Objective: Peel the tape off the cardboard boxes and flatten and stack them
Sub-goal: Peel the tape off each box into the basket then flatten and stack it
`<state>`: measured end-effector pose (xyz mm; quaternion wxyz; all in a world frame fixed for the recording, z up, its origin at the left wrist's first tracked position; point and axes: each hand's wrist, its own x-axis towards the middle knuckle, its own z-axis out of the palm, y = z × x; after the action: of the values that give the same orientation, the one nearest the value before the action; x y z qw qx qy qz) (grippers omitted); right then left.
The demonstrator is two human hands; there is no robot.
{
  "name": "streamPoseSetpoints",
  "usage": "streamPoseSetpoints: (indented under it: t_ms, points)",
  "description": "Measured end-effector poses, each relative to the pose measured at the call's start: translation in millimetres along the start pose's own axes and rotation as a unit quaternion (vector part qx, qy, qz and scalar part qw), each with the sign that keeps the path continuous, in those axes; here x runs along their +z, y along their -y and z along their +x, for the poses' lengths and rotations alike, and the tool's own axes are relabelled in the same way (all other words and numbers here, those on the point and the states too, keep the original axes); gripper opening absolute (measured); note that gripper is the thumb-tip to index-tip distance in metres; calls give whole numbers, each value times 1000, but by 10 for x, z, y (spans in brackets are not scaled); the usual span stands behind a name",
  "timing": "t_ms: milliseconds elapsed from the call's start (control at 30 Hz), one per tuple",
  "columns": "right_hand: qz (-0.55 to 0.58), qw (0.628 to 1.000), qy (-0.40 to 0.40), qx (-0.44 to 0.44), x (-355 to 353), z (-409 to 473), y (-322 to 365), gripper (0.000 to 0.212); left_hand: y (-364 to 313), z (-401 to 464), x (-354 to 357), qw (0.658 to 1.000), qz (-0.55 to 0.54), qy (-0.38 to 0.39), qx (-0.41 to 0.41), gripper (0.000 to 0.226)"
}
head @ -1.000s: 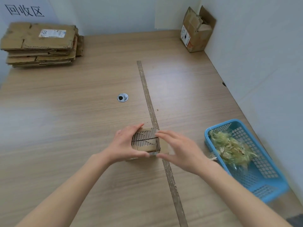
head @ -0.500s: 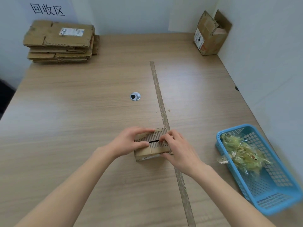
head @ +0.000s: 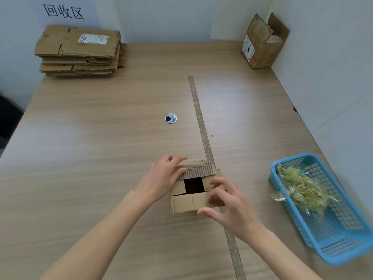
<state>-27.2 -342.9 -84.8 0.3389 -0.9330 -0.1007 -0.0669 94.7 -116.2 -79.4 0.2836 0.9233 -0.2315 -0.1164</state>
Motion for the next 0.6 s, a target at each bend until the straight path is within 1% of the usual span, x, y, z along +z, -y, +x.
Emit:
streamPoseSetpoints:
  t_ms: [33, 67, 100, 133, 167, 200, 267, 300, 333, 367, 400, 467, 533, 567, 600]
  points:
    - [43, 998, -27, 40, 1, 0, 12, 41, -43, -29, 40, 1000, -1, -30, 5, 36]
    - [66, 993, -54, 84, -2, 32, 28, 44, -84, -48, 85, 999, -2, -45, 3, 34]
    - [70, 987, -77, 122, -1, 83, 38, 40, -117, -65, 131, 999, -2, -48, -9, 37]
    - [44, 983, -88, 152, -1, 146, 56, 36, -145, -76, 174, 999, -4, -39, -30, 47]
    - [9, 979, -85, 183, 9, 212, 73, 42, -164, -83, 216, 998, -2, -20, -51, 60]
    - [-16, 974, -63, 217, 21, 276, 93, 57, -180, -86, 263, 998, 2, -2, -67, 70]
    - [-16, 966, -5, 258, 29, 374, 139, 93, -205, -79, 321, 996, -18, 13, -83, 77]
    - [-16, 966, 17, 257, 27, 406, 156, 102, -210, -62, 319, 994, -56, 15, -89, 79]
    - [-25, 968, 29, 250, 17, 431, 162, 104, -206, -44, 297, 990, -105, 17, -95, 82]
    - [-26, 969, 30, 245, 0, 450, 152, 101, -200, -33, 261, 983, -151, 20, -105, 83]
    - [-4, 969, 20, 248, -37, 471, 164, 96, -197, -27, 223, 974, -190, 21, -119, 84]
    - [90, 960, -9, 264, -124, 522, 197, 79, -201, -43, 141, 950, -272, 5, -154, 86]
    - [168, 948, -38, 269, -211, 567, 199, 56, -215, -75, 83, 914, -366, -40, -171, 85]
    - [206, 937, -53, 278, -253, 597, 186, 47, -216, -84, 58, 899, -398, -66, -170, 83]
    - [236, 926, -61, 288, -289, 629, 166, 43, -212, -87, 29, 892, -414, -82, -163, 79]
